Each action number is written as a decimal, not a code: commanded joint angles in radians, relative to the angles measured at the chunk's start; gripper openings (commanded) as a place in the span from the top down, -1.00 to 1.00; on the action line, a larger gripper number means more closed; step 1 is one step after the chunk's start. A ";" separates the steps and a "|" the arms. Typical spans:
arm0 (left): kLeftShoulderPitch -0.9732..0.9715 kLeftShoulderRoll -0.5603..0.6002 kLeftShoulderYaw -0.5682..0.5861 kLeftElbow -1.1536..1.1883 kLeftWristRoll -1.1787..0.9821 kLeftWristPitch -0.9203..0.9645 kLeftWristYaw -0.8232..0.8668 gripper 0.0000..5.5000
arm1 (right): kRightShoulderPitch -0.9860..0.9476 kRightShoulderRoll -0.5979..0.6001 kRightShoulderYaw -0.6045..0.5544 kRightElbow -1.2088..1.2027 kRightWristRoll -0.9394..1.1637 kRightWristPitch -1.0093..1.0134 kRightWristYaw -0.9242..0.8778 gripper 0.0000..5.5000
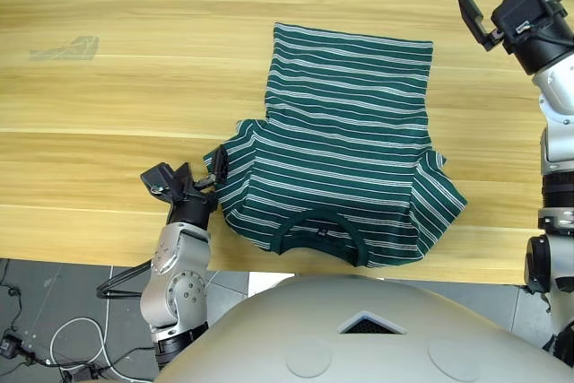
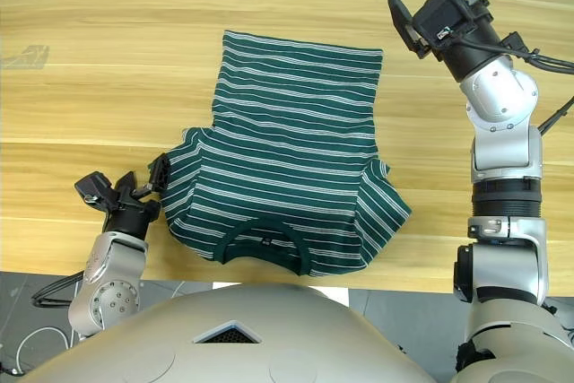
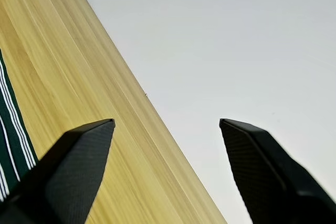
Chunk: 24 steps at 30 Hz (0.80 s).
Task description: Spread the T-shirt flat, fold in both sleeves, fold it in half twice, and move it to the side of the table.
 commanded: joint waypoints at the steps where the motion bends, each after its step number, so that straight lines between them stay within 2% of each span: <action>1: 0.021 -0.003 -0.024 0.026 -0.012 0.055 -0.005 -0.55 | 0.001 0.011 0.003 0.000 -0.003 -0.003 -0.008 -0.35; 14: 0.020 -0.010 0.006 0.079 0.020 0.042 0.025 0.26 | -0.005 0.012 0.009 0.013 -0.018 -0.008 -0.011 -0.35; 24: 0.009 -0.010 0.005 0.093 0.033 0.031 0.024 0.79 | -0.003 0.017 0.011 0.019 -0.019 -0.005 -0.016 -0.35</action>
